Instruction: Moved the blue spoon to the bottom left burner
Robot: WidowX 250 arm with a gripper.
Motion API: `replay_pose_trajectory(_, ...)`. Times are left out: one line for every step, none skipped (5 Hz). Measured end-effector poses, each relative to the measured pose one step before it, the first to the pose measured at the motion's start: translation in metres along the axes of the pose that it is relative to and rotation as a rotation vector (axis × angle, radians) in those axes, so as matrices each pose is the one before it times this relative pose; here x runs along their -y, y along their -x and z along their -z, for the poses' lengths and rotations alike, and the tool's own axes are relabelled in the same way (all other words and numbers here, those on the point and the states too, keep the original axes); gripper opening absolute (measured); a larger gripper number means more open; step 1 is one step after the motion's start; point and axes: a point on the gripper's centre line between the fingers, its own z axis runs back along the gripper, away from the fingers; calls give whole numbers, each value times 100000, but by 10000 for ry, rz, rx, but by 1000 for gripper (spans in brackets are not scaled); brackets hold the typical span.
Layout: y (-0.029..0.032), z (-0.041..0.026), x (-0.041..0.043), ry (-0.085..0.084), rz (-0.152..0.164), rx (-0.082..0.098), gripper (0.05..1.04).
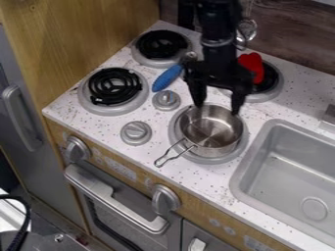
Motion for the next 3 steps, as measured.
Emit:
replay_pose_trajectory(-1897,34,-2859,-214,-7,196,1000)
replay_pose_trajectory(-1884,1198,-2219,-56,283,258,1000)
replay_pose_trajectory(-1886,1017,-2668,-328,0,617,1000)
